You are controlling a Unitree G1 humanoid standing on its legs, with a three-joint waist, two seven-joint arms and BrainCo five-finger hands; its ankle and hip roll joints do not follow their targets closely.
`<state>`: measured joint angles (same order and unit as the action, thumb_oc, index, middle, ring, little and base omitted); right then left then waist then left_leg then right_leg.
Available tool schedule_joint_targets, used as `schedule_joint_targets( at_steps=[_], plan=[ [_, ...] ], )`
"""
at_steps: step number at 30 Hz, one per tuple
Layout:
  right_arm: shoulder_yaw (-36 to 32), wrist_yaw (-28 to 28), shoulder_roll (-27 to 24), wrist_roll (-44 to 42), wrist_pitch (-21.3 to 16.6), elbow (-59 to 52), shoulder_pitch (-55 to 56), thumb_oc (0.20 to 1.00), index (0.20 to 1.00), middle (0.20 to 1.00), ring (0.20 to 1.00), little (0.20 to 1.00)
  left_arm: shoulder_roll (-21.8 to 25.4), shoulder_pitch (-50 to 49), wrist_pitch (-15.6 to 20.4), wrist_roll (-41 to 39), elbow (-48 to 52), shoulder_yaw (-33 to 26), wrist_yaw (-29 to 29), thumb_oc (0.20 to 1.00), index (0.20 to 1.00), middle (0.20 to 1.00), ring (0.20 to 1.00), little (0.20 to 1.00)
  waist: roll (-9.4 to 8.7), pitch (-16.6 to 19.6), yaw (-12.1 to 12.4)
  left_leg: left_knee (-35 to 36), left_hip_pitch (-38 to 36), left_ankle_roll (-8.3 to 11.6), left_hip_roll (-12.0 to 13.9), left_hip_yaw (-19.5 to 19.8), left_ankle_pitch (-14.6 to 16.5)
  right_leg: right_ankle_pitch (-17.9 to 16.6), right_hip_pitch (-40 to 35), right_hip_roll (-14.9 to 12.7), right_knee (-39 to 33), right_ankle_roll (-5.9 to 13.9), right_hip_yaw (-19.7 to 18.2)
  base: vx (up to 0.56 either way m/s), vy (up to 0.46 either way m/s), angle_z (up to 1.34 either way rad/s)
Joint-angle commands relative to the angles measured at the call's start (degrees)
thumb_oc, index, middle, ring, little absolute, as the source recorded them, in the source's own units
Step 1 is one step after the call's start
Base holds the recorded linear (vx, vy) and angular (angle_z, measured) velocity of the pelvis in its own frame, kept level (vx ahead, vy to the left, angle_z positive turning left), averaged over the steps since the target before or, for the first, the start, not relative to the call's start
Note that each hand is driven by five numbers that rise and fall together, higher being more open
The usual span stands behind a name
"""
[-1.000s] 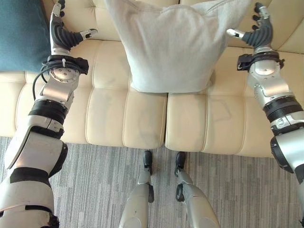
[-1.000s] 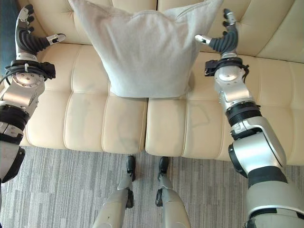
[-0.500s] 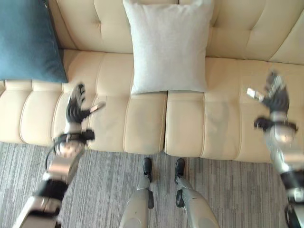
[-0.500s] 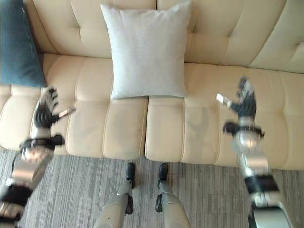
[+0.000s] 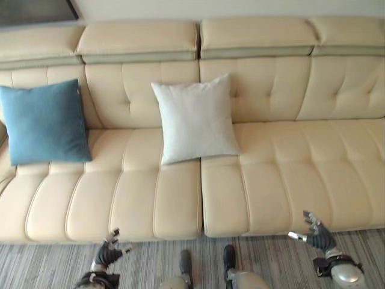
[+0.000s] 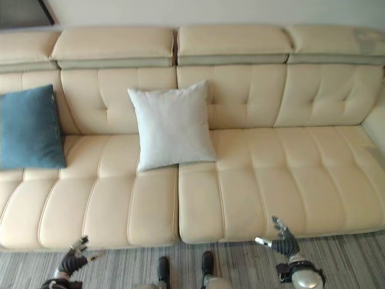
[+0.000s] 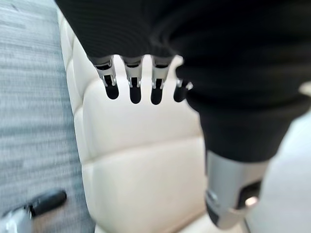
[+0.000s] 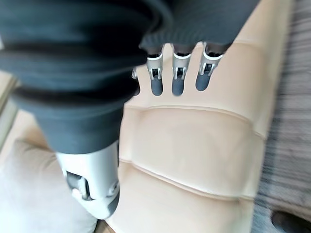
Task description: Pick up all the scattered cushions and arrange them neatly on the sofa.
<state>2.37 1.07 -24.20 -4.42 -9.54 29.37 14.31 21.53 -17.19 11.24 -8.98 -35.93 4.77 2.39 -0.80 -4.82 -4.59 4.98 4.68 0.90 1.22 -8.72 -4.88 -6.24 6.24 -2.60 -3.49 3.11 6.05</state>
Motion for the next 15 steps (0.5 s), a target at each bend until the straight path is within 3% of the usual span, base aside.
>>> schedule_joint_targets(
  at_steps=[1, 4, 6, 9, 11, 13, 15],
  plan=[
    [1.1, 1.3, -1.5, 0.6, -1.3, -0.6, -5.6, 1.0, 1.0, 1.0, 1.0, 1.0, 2.4, 4.4, 1.5, 2.5, -0.5, -0.9, 1.6, 1.0, 1.0, 1.0, 1.0, 1.0, -2.01, -1.5, -0.2, -0.7, -5.7, 1.26, -0.8, -0.2, 6.5, 1.4, 1.3, -3.8, 3.9, 7.88, -1.9, -0.17, 0.122, -0.08],
    [4.8, 1.9, -0.4, 2.0, -1.1, 0.2, -8.2, 1.0, 1.0, 1.0, 1.0, 1.0, 2.3, 5.8, 1.6, 3.3, -0.8, 0.4, 3.0, 1.0, 1.0, 1.0, 1.0, 1.0, -2.71, -3.4, 0.0, -0.5, -4.9, 0.03, -1.3, -1.1, 6.0, -1.6, 5.5, -4.0, 7.8, 9.91, -4.0, -0.3, 0.104, -0.65],
    [5.6, 2.0, 0.1, 1.9, -1.2, 0.5, -8.7, 1.0, 1.0, 1.0, 1.0, 1.0, 2.6, 6.7, 1.7, 3.5, -1.0, 0.8, 3.1, 1.0, 1.0, 1.0, 1.0, 1.0, -2.68, -4.0, 0.4, -0.5, -4.2, -0.08, -0.8, -1.2, 5.4, -0.2, 6.5, -3.5, 9.9, 9.82, -4.0, -0.21, -0.01, -0.55],
    [7.5, 1.9, 0.8, 1.4, -1.3, 1.2, -9.4, 1.0, 1.0, 1.0, 1.0, 1.0, 3.8, 8.4, 1.4, 3.7, -0.2, 1.4, 3.8, 1.0, 1.0, 1.0, 1.0, 1.0, -1.77, -4.2, 2.0, -0.9, -1.7, -0.42, 1.1, -1.1, 3.4, 7.2, 4.6, -2.9, 19.8, 7.36, -1.7, -0.25, -0.042, -0.1],
    [7.8, 1.6, 0.9, 1.2, -1.4, 0.8, -9.2, 1.0, 1.0, 1.0, 1.0, 1.0, 3.9, 8.4, 1.4, 3.0, -0.2, 1.1, 3.9, 1.0, 1.0, 1.0, 1.0, 1.0, -1.94, -3.2, 3.0, -1.0, -0.8, -0.17, 1.3, -1.4, 2.9, 8.4, 1.4, -3.6, 21.3, 7.05, -0.6, -0.16, -0.135, -0.07],
    [7.8, 1.6, 1.1, 1.5, -1.2, -0.2, -8.5, 1.0, 1.0, 1.0, 1.0, 1.0, 3.8, 8.2, 1.3, 2.6, 0.3, 1.3, 4.0, 1.0, 1.0, 1.0, 1.0, 1.0, -2.99, -2.7, 4.2, -2.0, 0.8, 0.38, 1.5, -1.3, 2.1, 9.9, -2.0, -3.3, 17.4, 6.47, -0.6, -0.14, -0.206, -0.13],
    [8.4, 1.8, 1.0, 0.8, -1.1, 0.1, -8.8, 1.0, 1.0, 1.0, 1.0, 1.0, 3.6, 9.1, 1.5, 2.6, -0.3, 1.6, 4.8, 1.0, 1.0, 1.0, 1.0, 1.0, -3.37, -2.6, 4.3, -2.8, 3.2, 1.37, 2.2, -1.3, 0.5, 11.2, -2.1, -1.2, 14.1, 5.49, -2.4, -0.12, -0.17, -0.04]
  ],
)
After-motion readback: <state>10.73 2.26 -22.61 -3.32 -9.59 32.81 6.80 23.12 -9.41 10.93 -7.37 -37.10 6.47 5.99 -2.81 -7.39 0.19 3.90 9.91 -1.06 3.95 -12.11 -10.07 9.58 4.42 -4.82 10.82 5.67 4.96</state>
